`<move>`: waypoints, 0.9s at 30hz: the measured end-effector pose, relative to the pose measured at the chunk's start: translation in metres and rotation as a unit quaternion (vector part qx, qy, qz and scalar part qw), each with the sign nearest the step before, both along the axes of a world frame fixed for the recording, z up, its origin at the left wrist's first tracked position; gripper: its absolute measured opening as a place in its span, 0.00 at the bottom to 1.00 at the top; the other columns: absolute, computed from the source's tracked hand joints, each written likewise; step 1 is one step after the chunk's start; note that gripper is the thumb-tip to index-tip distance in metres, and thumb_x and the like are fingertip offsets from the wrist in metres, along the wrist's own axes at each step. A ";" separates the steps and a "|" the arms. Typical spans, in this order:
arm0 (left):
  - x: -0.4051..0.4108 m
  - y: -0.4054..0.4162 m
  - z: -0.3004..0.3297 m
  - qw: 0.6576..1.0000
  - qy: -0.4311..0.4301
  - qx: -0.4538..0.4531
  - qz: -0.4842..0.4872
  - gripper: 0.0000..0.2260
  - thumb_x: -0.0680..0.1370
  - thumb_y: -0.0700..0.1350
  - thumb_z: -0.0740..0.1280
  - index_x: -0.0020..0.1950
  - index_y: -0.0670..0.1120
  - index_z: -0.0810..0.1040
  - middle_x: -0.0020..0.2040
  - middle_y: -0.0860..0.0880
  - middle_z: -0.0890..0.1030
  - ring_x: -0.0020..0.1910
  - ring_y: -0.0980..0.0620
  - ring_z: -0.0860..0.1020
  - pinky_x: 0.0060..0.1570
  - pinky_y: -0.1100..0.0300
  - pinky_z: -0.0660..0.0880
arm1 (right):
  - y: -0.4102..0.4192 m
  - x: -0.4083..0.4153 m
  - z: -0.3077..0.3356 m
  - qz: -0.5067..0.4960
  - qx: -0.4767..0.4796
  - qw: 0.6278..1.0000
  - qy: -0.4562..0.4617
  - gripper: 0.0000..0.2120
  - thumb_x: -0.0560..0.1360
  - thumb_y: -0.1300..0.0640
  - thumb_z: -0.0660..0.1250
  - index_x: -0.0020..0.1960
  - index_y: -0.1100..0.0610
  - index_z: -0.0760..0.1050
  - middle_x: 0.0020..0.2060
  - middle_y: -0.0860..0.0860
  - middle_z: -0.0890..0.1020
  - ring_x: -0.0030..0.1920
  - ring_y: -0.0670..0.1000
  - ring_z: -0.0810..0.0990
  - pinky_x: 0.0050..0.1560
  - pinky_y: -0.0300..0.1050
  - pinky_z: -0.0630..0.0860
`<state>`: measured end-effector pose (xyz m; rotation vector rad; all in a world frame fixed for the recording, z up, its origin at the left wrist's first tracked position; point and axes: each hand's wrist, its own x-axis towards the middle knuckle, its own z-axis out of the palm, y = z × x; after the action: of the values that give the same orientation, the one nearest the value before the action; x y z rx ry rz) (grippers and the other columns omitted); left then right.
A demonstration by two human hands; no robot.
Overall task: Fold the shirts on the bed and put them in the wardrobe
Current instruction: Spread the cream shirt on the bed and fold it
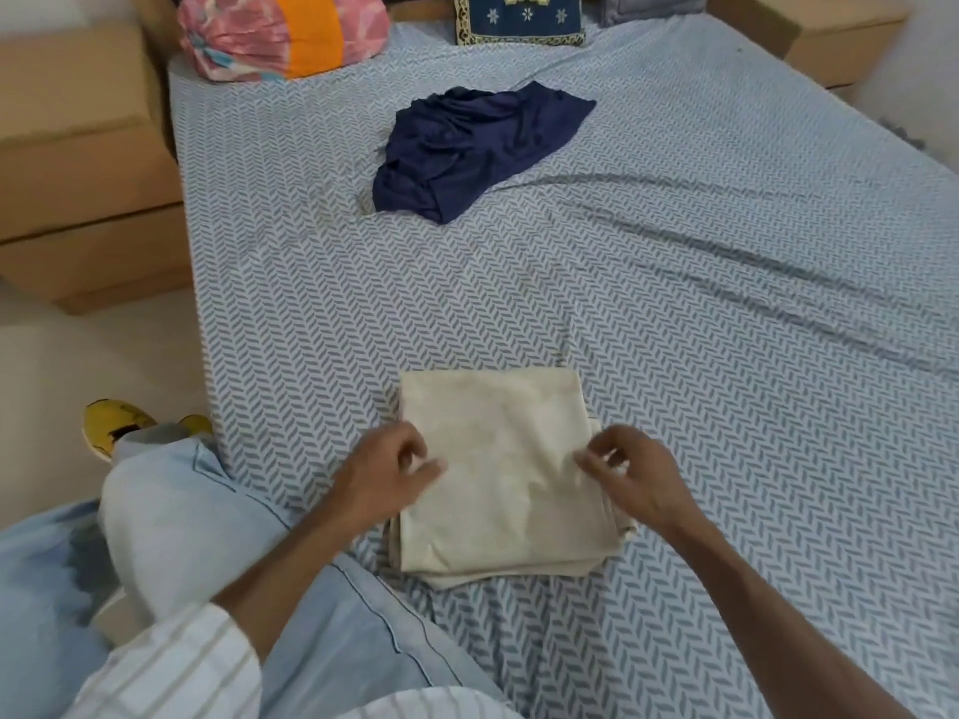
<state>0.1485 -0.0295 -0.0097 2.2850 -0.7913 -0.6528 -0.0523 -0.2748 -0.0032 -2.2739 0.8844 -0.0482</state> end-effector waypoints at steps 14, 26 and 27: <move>0.066 -0.071 -0.017 0.873 0.241 -0.052 0.420 0.10 0.76 0.45 0.73 0.50 0.40 0.78 0.53 0.45 0.80 0.43 0.48 0.75 0.47 0.60 0.71 | -0.052 0.114 -0.015 -0.252 0.208 0.945 0.032 0.18 0.72 0.49 0.76 0.33 0.60 0.76 0.21 0.51 0.76 0.24 0.52 0.76 0.26 0.40 0.71; 0.058 -0.042 -0.025 0.949 0.174 0.070 0.253 0.21 0.70 0.46 0.79 0.32 0.45 0.67 0.31 0.47 0.71 0.33 0.50 0.71 0.36 0.59 0.67 | -0.047 0.066 -0.024 -0.142 0.179 0.970 0.079 0.14 0.70 0.48 0.76 0.37 0.58 0.77 0.31 0.50 0.81 0.34 0.51 0.80 0.36 0.43 0.74; 0.056 -0.041 -0.025 0.947 0.175 0.059 0.264 0.21 0.71 0.45 0.78 0.32 0.45 0.65 0.30 0.47 0.71 0.33 0.50 0.71 0.35 0.59 0.65 | -0.047 0.065 -0.025 -0.152 0.177 0.970 0.070 0.14 0.71 0.48 0.76 0.37 0.57 0.77 0.31 0.50 0.80 0.34 0.51 0.79 0.36 0.44 0.74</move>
<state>0.2047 -0.0706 -0.0349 2.2514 0.0358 -0.8256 0.0129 -0.3218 -0.0280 -1.8146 1.2071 0.1250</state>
